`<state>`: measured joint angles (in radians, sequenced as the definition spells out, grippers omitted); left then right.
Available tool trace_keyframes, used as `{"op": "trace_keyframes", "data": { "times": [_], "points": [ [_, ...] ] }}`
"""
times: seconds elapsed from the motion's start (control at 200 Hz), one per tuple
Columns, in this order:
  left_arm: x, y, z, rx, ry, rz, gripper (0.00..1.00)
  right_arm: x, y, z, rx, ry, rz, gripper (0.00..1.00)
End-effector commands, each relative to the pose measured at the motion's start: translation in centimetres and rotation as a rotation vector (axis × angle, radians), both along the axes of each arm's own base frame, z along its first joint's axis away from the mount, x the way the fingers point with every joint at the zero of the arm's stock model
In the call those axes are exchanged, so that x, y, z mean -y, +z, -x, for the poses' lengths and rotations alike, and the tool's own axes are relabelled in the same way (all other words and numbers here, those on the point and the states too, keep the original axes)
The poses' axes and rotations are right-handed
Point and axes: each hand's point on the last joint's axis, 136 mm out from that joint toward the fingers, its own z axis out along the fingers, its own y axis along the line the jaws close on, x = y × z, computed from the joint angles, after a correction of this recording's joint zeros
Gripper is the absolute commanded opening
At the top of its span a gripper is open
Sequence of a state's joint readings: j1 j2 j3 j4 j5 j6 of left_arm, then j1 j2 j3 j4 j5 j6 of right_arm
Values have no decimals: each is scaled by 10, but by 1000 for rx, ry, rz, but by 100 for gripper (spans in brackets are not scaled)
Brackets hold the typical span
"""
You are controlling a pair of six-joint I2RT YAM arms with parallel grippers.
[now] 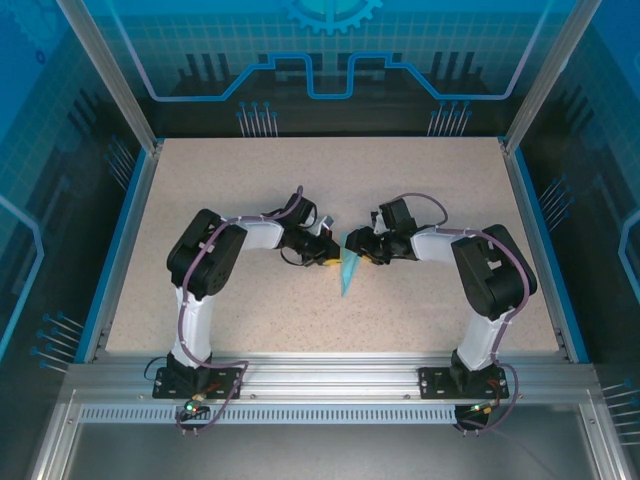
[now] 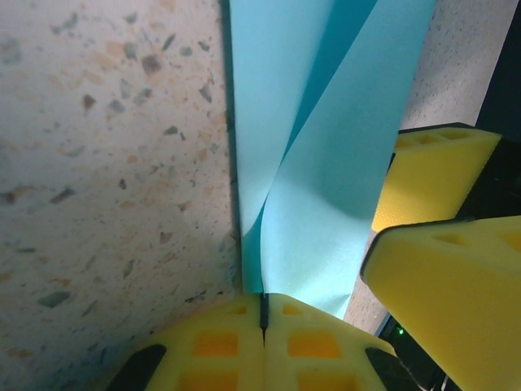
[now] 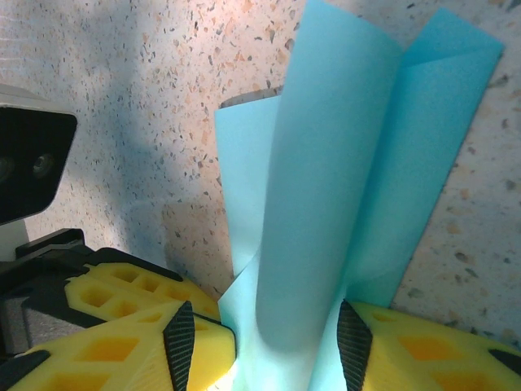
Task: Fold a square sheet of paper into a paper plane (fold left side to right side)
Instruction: Fold the wing for the fifth time at the center of the table.
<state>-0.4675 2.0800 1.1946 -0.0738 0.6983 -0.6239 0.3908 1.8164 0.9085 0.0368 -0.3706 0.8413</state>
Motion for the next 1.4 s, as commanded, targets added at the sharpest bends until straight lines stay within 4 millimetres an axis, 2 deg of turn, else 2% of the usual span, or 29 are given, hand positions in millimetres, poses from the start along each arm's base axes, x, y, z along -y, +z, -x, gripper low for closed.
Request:
{"op": "trace_keyframes", "data": {
  "times": [0.0,0.195,0.935,1.396],
  "points": [
    [3,22,-7,85,-14,8,0,6,-16,3,-54,-11,27,53],
    [3,22,-9,87,-10,9,0,5,-18,5,-60,-6,25,53],
    [7,2,-7,39,-15,-4,0,2,-22,8,-71,9,29,53],
    [3,-21,3,-16,-23,-57,0,-3,-13,5,-44,25,7,54]
  ]
}}
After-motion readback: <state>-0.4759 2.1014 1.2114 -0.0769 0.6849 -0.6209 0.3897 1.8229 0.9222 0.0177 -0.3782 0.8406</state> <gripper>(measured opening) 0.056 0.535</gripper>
